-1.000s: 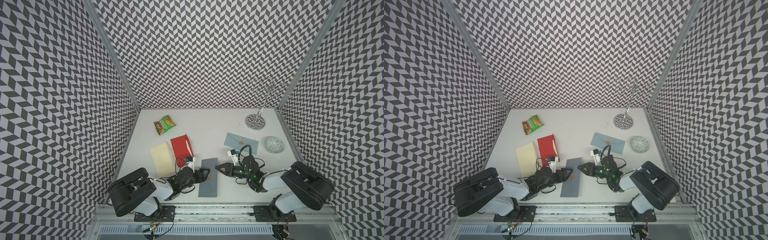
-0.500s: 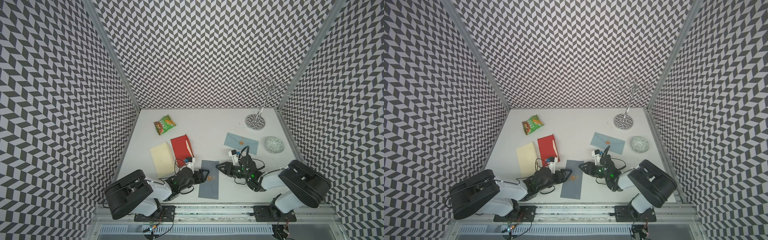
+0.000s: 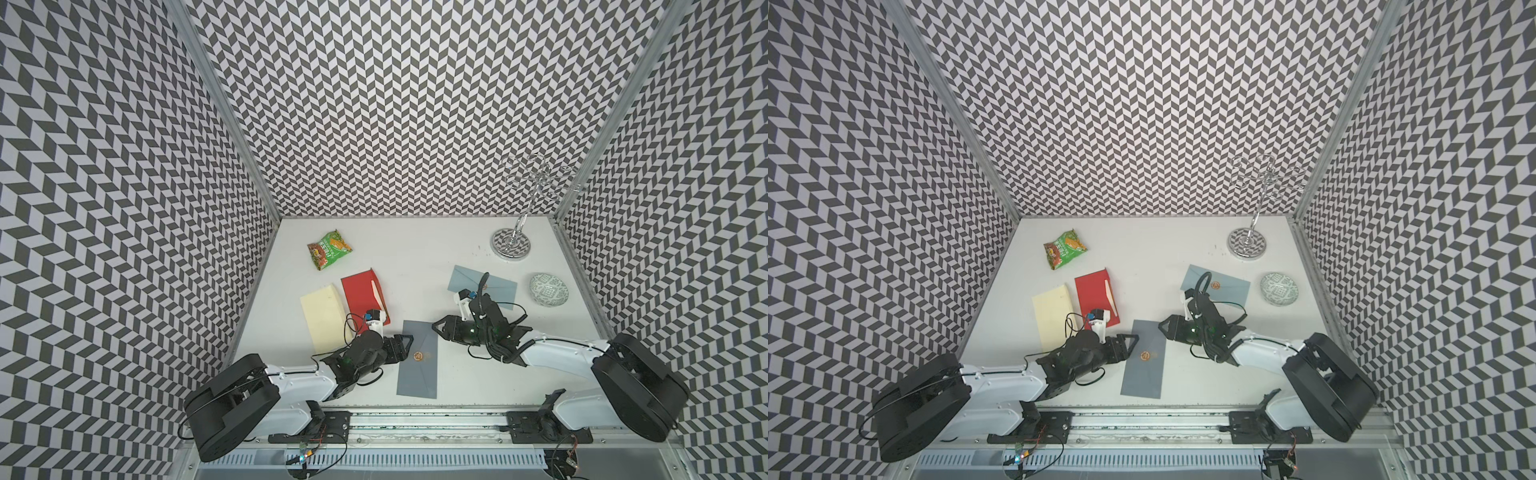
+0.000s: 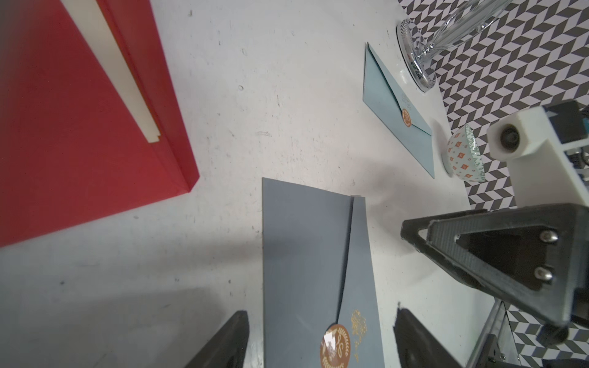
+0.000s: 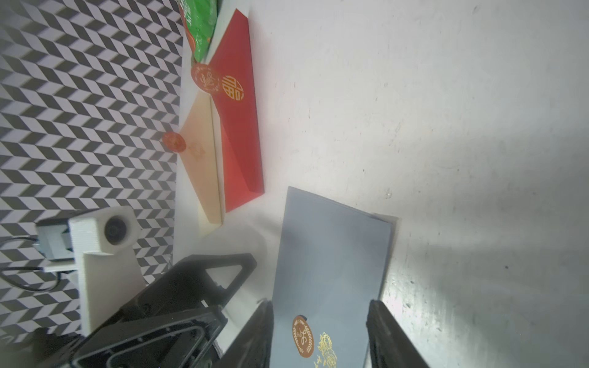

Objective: Open the envelope
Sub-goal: Pick up the envelope from the center of the board.

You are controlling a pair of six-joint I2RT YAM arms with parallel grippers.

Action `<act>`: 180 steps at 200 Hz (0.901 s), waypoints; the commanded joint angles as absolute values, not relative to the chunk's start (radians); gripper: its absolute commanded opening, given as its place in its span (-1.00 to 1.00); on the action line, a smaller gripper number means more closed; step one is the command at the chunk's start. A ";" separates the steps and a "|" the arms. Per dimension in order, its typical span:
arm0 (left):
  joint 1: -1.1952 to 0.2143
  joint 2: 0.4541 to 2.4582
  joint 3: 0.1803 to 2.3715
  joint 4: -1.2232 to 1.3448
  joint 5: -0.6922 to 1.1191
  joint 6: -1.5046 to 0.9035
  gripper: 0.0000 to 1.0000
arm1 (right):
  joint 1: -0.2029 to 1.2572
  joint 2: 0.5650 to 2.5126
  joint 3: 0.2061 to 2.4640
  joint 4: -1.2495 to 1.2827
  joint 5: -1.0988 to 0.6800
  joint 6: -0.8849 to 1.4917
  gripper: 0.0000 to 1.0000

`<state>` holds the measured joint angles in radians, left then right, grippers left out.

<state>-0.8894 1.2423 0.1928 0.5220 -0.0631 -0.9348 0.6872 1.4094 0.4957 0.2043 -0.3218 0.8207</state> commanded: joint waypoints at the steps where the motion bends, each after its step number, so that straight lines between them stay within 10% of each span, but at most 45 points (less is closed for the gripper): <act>1: -0.882 1.248 0.208 0.498 -0.048 -0.911 0.49 | 0.696 1.452 0.517 0.153 -0.365 0.761 -0.03; 180: -0.899 1.437 0.194 0.698 0.032 -0.976 0.47 | 0.704 1.501 0.389 0.654 -0.569 0.897 0.01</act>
<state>-0.8875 1.4143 0.1986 0.7067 -0.0143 -0.9588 0.6949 1.5345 0.4007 0.4625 -0.4717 0.8501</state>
